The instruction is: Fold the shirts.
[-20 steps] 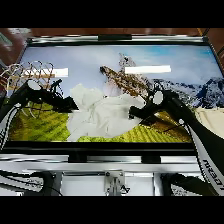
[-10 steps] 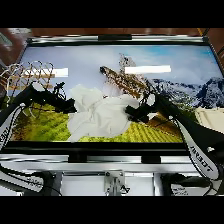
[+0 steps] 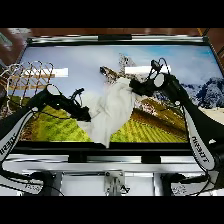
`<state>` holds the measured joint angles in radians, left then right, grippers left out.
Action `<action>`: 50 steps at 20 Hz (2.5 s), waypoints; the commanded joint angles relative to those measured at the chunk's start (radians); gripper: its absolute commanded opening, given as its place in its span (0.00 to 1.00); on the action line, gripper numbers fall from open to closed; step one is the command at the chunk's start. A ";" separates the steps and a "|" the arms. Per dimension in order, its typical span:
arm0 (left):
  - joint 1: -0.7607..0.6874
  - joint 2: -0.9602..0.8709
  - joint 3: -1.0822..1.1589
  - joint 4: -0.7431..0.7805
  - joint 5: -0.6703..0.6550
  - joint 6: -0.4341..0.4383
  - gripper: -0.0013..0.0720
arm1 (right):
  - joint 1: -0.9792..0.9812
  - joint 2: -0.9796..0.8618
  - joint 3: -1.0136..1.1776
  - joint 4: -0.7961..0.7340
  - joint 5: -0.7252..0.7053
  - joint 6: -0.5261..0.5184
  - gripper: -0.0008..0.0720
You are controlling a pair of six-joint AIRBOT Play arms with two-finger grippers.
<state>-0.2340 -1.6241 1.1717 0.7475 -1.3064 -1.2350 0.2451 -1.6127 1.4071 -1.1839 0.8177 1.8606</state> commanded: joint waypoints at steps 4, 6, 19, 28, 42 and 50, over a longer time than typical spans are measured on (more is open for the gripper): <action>-0.259 -0.019 -0.006 -0.374 0.226 0.013 0.09 | 0.045 -0.144 0.185 0.079 0.150 -0.045 0.12; -0.246 -0.022 0.002 -0.424 0.197 0.042 0.38 | 0.030 -0.138 0.186 0.049 0.180 -0.056 0.14; 0.258 -0.065 0.315 0.294 -0.077 -0.076 0.87 | 0.017 0.013 0.046 0.039 0.520 -0.173 0.96; 0.052 -0.237 0.315 0.269 -0.053 -0.036 1.00 | 0.124 -0.035 -0.123 0.143 0.246 -0.057 0.95; -0.135 -0.174 0.221 -0.056 -0.159 -0.007 0.09 | 0.093 -0.066 0.216 -0.027 0.185 -0.091 0.11; -0.285 -0.142 0.208 -0.241 0.052 -0.019 0.10 | 0.026 -0.079 0.253 -0.245 0.663 -0.097 0.11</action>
<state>-0.5148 -1.7844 1.3823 0.5682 -1.3090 -1.2461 0.3069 -1.6920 1.6478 -1.2865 1.2587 1.7695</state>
